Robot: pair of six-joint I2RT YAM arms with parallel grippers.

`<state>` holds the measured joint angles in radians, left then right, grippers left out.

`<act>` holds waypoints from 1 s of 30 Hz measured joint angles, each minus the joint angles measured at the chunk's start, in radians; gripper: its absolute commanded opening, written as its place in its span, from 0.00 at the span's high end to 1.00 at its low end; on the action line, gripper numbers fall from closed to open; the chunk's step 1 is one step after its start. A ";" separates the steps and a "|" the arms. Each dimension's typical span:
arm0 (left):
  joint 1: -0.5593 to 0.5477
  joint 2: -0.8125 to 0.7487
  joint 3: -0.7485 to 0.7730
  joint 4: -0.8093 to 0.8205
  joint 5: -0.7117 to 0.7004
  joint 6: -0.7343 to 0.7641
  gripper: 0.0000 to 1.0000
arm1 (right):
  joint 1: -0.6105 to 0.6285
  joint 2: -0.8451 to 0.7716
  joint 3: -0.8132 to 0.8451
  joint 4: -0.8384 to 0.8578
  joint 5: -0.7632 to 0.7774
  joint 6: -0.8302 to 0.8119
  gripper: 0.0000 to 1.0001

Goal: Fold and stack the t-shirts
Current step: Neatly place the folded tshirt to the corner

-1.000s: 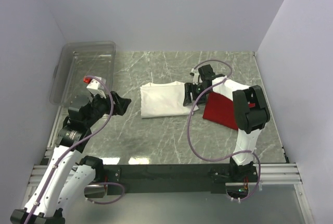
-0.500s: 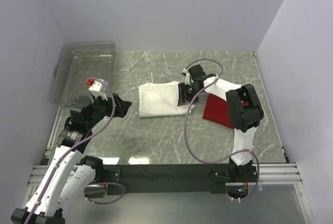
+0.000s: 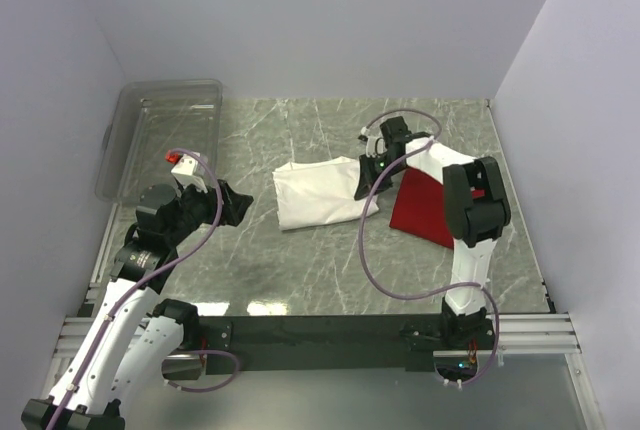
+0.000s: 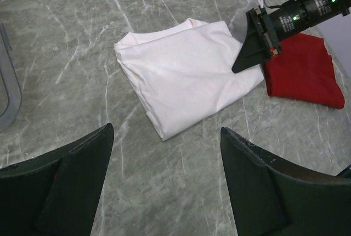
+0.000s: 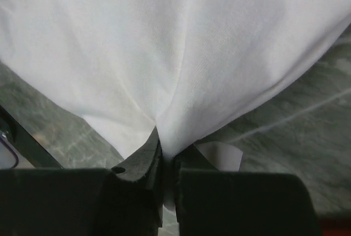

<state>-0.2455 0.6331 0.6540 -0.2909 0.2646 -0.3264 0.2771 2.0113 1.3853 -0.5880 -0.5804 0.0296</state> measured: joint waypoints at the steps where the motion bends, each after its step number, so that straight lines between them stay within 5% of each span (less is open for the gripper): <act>1: 0.000 0.000 0.000 0.000 0.000 0.000 0.16 | -0.004 -0.012 0.005 -0.016 0.002 -0.020 1.00; 12: 0.000 0.000 0.000 -0.002 0.005 0.000 0.16 | -0.045 -0.233 0.078 -0.224 0.082 -0.185 1.00; 30: 0.000 0.013 -0.009 -0.003 0.043 0.009 0.16 | -0.322 -0.502 0.064 -0.463 0.254 -0.332 1.00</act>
<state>-0.2455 0.6456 0.6449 -0.2935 0.3073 -0.3176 -0.0448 1.5097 1.4494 -1.0508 -0.3260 -0.3027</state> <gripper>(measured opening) 0.838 0.107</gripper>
